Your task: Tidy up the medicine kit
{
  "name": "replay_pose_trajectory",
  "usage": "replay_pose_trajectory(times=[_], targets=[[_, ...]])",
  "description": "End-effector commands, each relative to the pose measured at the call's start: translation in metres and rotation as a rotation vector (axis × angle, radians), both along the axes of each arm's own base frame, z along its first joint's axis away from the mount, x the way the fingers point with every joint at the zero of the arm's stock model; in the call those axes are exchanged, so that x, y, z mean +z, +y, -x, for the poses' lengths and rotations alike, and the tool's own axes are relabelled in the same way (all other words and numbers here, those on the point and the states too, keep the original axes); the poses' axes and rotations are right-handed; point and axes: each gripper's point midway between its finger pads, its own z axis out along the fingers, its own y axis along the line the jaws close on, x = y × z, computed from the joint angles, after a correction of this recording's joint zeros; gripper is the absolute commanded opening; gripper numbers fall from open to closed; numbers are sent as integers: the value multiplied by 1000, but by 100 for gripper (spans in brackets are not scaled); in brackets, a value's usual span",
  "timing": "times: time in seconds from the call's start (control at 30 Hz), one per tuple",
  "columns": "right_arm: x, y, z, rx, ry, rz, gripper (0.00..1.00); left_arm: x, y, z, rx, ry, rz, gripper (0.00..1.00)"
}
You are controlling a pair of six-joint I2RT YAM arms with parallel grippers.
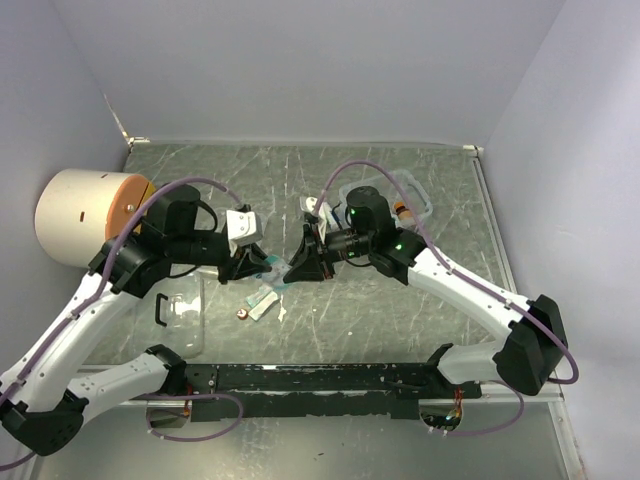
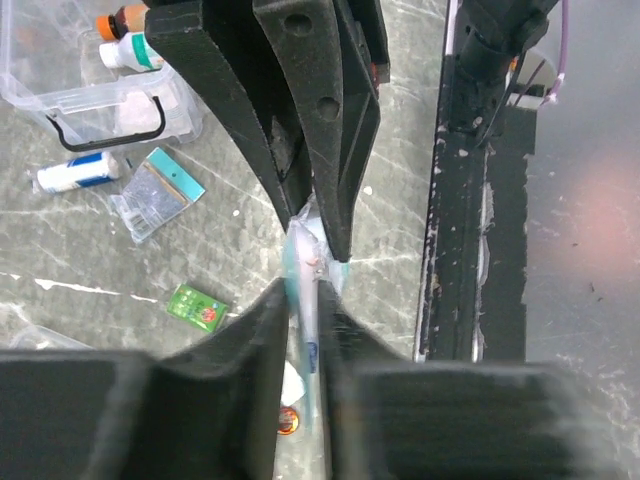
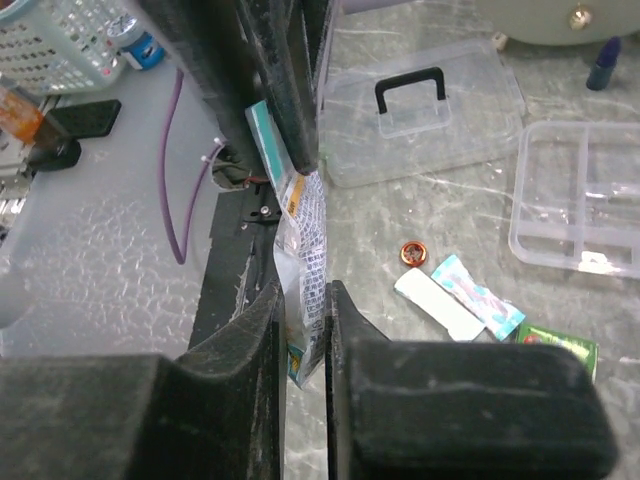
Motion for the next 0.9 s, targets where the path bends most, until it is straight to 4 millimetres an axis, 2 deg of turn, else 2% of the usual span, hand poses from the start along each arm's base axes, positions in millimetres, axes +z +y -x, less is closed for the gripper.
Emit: replay_pose_trajectory(times=[0.0,0.07,0.1,0.23,0.37,0.43,0.53,0.63,0.67,0.73,0.87], targets=[[9,-3,-6,-77,19,10,1,13,2,-4,46,-52,48,45],[9,-5,-12,-123,27,29,0,17,4,-8,102,-53,73,60],[8,-7,-18,-156,34,40,0,19,6,-12,139,-58,85,65],[3,-26,-52,-292,96,90,0,33,28,-33,389,-98,165,70],[-1,-69,-109,-527,208,125,0,39,68,-48,701,-120,297,75],[-4,-93,-141,-682,266,141,0,39,78,-46,770,-95,388,77],[-14,-121,-174,-857,332,181,0,30,87,-42,847,-17,474,79],[-27,-150,-202,-1033,357,238,0,15,90,-39,882,53,480,84],[-30,-160,-209,-1084,363,256,0,9,90,-39,893,69,472,90],[-37,-179,-224,-1184,374,296,0,-4,92,-41,923,107,450,94],[-47,-205,-247,-1292,353,381,0,-26,91,-44,953,155,372,93]])
